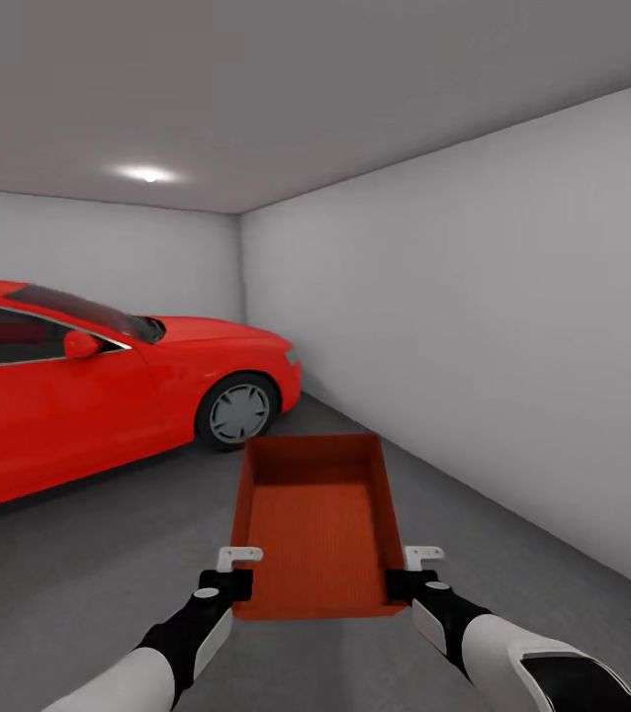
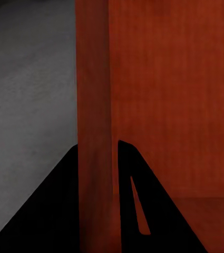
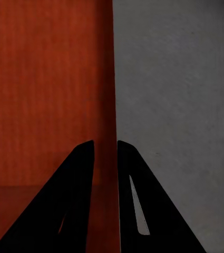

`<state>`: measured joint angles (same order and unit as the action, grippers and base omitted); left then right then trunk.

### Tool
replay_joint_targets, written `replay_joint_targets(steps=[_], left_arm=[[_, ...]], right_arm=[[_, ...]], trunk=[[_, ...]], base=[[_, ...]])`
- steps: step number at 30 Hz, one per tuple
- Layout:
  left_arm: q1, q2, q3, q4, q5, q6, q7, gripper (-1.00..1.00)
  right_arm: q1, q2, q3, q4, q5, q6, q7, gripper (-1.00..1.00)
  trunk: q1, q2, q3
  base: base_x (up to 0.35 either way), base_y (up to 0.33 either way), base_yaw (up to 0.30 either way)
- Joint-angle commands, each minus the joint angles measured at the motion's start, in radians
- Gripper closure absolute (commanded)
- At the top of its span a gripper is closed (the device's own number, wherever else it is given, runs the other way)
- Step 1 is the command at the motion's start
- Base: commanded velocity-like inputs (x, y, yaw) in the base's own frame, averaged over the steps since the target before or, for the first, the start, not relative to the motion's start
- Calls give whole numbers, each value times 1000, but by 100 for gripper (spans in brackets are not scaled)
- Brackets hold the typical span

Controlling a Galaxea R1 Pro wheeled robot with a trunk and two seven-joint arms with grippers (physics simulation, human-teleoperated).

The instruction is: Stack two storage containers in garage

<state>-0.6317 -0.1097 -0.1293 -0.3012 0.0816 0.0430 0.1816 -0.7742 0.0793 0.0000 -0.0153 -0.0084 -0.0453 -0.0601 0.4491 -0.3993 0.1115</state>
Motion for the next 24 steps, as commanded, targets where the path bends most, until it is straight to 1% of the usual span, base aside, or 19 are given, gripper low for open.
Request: replay_joint_targets(steps=[1, 18, 24], left_arm=[[0, 2, 14, -4, -8, 6, 21, 100], [0, 1, 13, -8, -8, 3, 21, 100], [0, 1, 13, -12, -7, 2, 21, 100]], right_arm=[[0, -3, -24, 2, -5, -4, -38, 100], [0, -4, -24, 2, -5, -5, -38, 100], [-1, -3, -24, 2, -5, -3, -38, 100]], trunk=[[1, -1, -1], [1, -1, -15], [1, -1, -16]], base=[[322, 13, -252], [322, 75, -251], [252, 30, -233]])
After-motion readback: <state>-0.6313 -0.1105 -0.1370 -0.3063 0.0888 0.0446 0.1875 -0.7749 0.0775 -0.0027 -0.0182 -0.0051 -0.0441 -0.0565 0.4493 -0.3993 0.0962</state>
